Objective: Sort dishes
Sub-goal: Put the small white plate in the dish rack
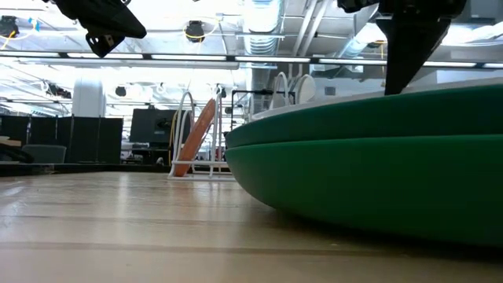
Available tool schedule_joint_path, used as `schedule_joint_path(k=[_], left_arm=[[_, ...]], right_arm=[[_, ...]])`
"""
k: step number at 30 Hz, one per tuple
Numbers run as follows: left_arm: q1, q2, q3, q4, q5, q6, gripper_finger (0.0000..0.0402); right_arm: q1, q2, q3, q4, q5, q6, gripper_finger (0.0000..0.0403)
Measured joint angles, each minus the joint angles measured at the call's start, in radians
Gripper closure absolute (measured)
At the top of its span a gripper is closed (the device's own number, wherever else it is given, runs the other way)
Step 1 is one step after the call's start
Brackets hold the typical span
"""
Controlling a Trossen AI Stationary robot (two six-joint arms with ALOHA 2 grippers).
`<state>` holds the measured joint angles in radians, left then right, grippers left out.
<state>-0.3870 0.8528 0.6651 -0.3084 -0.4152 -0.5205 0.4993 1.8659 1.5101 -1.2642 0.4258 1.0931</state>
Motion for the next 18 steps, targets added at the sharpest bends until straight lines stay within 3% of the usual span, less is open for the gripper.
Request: schedule_joint_path(k=[11,18], left_arm=[[0.000,0.000,0.000,-0.001,0.001,-0.004,0.0391],[0.000,0.000,0.000,-0.019,0.005,-0.015,0.0391]], right_arm=[[-0.017,0.034,0.000,0.041,-0.009,-0.044,0.0374],[-0.018,0.037,0.000,0.042,-0.041,-0.050,0.0345]])
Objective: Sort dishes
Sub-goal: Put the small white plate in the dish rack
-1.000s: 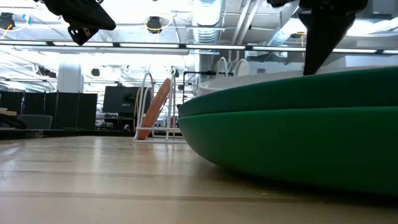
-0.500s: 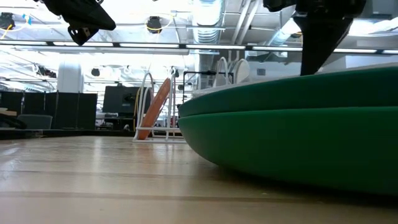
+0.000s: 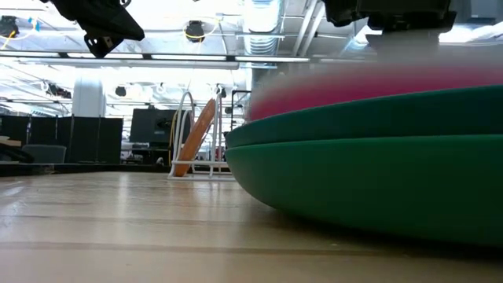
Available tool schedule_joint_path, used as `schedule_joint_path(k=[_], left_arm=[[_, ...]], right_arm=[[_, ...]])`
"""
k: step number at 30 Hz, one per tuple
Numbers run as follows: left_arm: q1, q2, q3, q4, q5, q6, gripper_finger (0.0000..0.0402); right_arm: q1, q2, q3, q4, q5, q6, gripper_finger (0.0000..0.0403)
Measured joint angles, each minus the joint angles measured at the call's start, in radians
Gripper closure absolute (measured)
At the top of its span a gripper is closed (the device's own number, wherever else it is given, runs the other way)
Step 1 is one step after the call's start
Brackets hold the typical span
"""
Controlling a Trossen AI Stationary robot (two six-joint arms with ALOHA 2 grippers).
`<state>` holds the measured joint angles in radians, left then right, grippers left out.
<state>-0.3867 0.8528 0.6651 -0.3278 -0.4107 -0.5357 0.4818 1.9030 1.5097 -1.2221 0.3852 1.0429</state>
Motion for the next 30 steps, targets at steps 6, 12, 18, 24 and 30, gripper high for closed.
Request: schedule_joint_path(k=[6,12,18,24,30], left_arm=[[0.000,0.000,0.000,0.000,0.001,-0.003,0.0391],[0.000,0.000,0.000,0.000,0.002,-0.003,0.0391],[0.000,0.000,0.000,0.000,0.006,-0.007,0.0391],[0.000,0.000,0.000,0.000,0.005,-0.010,0.0391],[-0.003,0.000,0.000,-0.001,0.010,-0.031,0.0391]], right_arm=[[0.000,0.000,0.000,-0.001,-0.021,-0.005,0.0321],[0.012,0.000,0.000,-0.001,-0.056,0.006,0.0299],[0.051,0.000,0.000,-0.042,-0.169,0.145,0.0274],[0.051,0.013,0.001,-0.105,-0.182,0.255,0.0265],[0.038,0.051,0.000,-0.080,-0.199,0.213,0.0270]])
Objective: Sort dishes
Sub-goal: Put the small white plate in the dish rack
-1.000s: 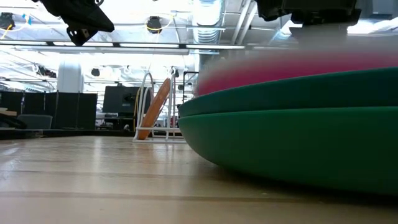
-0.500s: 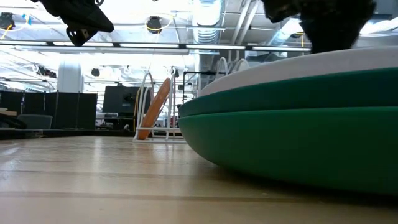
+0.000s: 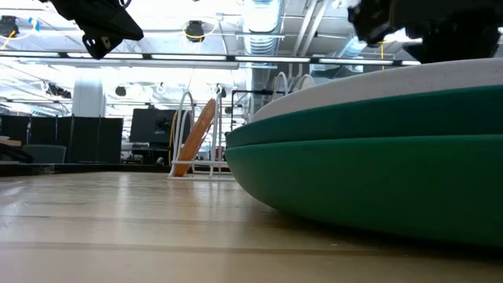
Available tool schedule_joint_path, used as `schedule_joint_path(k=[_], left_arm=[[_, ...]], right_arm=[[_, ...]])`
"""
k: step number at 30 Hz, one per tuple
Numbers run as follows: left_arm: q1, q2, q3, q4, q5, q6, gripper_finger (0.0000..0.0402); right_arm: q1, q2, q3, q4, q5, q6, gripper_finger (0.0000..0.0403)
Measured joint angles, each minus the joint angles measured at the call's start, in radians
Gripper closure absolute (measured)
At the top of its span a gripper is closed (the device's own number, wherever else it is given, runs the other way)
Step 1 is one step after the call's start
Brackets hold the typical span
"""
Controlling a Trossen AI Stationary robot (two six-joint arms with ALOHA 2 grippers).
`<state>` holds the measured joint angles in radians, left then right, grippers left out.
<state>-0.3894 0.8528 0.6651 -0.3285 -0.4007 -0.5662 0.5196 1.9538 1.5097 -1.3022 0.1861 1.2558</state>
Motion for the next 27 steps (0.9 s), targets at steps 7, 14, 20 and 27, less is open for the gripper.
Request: schedule_joint_path(k=[7,14,20,27], left_arm=[[-0.004,0.000,0.000,0.000,0.004,-0.002,0.0391],[-0.003,0.000,0.000,-0.005,0.004,0.015,0.0391],[-0.003,0.000,0.000,-0.004,0.004,0.019,0.0391],[-0.003,0.000,0.000,-0.005,0.005,0.020,0.0391]], right_arm=[[-0.021,0.029,0.000,-0.013,-0.009,-0.045,0.0305],[-0.024,0.029,0.000,-0.028,-0.008,-0.067,0.0377],[-0.024,0.029,0.000,-0.033,-0.005,-0.106,0.0400],[-0.014,0.029,0.048,-0.127,0.044,-0.099,0.0401]])
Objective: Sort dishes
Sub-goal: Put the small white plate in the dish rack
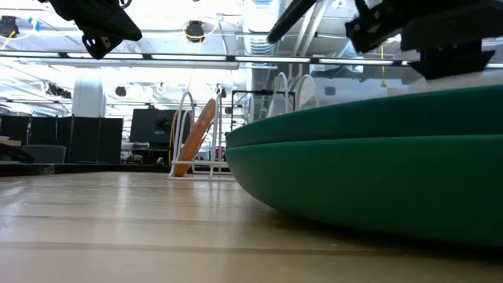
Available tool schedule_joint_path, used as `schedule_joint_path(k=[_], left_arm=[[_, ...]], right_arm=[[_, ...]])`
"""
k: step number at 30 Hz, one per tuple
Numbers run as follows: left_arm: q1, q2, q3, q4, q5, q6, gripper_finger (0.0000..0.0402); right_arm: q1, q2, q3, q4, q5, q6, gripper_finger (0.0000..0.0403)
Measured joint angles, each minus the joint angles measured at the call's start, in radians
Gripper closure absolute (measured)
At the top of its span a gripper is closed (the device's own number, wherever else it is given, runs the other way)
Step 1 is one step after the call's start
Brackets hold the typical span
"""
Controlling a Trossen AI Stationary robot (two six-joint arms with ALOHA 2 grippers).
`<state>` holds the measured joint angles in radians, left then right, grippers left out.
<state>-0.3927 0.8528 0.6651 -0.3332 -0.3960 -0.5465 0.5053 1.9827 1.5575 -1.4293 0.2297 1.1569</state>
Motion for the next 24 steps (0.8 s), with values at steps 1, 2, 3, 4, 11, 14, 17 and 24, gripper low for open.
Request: schedule_joint_path(k=[1,2,3,4,11,14,17,24], left_arm=[[0.000,0.000,0.000,0.000,0.000,0.000,0.0391],[0.000,0.000,0.000,0.000,0.000,0.000,0.0391],[0.000,0.000,0.000,0.000,0.000,0.000,0.0391],[0.000,0.000,0.000,0.000,0.000,0.000,0.0391],[0.000,0.000,0.000,0.001,0.000,-0.003,0.0391],[0.000,0.000,0.000,0.001,0.000,-0.017,0.0391],[0.000,0.000,0.000,0.001,0.001,-0.036,0.0391],[-0.013,0.000,0.000,0.001,0.007,-0.045,0.0391]], right_arm=[[0.002,0.000,0.016,-0.020,0.013,0.007,0.0402],[0.005,0.000,0.032,-0.043,0.025,0.010,0.0402],[0.007,0.000,0.049,-0.065,0.034,0.012,0.0402],[0.012,-0.001,0.063,-0.082,0.044,0.020,0.0402],[0.043,-0.002,0.118,-0.135,0.103,0.071,0.0402],[0.051,0.000,0.109,-0.108,0.107,0.073,0.0397],[0.046,0.001,0.084,-0.032,0.105,0.032,0.0381],[0.005,0.002,0.023,0.012,0.082,0.015,0.0319]])
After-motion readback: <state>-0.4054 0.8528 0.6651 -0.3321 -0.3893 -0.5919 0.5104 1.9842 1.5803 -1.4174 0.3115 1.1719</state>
